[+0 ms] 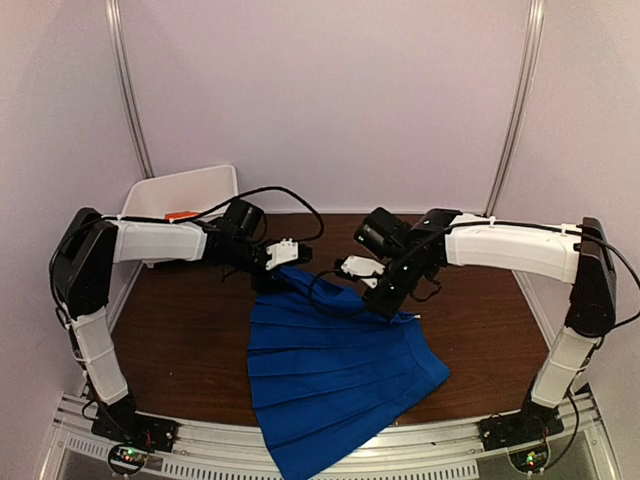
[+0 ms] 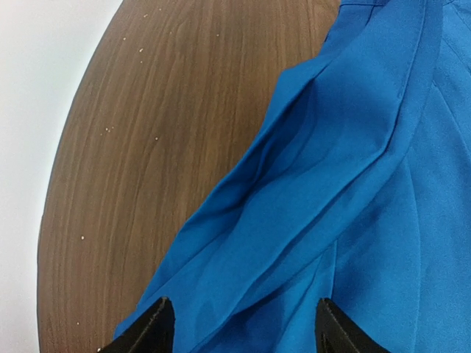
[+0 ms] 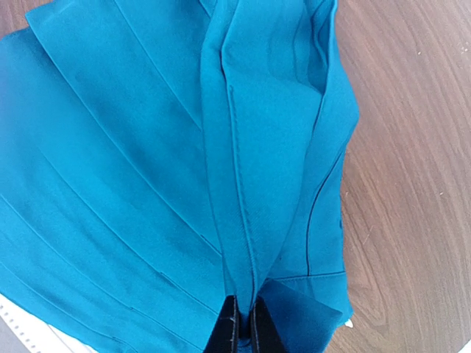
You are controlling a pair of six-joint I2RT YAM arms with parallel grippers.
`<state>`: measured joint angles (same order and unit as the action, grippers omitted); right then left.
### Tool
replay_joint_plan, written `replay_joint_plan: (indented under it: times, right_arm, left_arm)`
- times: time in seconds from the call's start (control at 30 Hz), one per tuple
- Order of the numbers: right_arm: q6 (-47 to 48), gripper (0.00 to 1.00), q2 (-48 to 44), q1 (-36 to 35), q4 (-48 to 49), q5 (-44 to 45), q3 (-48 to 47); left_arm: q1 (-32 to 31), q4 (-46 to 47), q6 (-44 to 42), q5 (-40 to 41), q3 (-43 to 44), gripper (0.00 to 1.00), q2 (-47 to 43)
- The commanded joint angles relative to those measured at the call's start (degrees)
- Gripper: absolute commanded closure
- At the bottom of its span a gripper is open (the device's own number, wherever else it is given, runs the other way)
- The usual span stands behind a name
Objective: Fold and stack the mixed laundry pile
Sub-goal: Pick up the flattened skirt from the center of the board.
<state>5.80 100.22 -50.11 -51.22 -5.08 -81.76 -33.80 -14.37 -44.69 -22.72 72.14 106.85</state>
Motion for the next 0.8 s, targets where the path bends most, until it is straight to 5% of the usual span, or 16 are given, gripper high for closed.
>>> replay_joint_plan:
  times: [0.0, 0.17, 0.4, 0.7, 0.77]
  right_arm:
    - [0.5, 1.0, -2.7, 0.4, 0.7, 2.2, 0.7]
    - [0.5, 1.0, -3.7, 0.3, 0.9, 2.2, 0.9]
    - [0.1, 1.0, -7.4, 0.5, 1.7, 3.4, 3.8]
    - [-1.4, 1.0, -8.6, 1.4, 2.2, 4.2, 5.9]
    - [-2.5, 1.0, -7.9, 2.5, 2.8, 4.8, 6.5]
  left_arm:
    - [0.2, 3.6, 0.4, 0.1, 3.3, 0.33, 4.1]
    - [0.3, 8.1, 3.0, 2.3, 4.9, 0.35, 6.9]
    - [1.0, 8.4, 3.4, 3.8, 6.8, 0.52, 9.4]
    - [1.7, 6.7, 3.1, 6.1, 10.4, 0.97, 12.9]
    - [2.5, 8.2, 6.1, 6.7, 10.9, 1.0, 12.6]
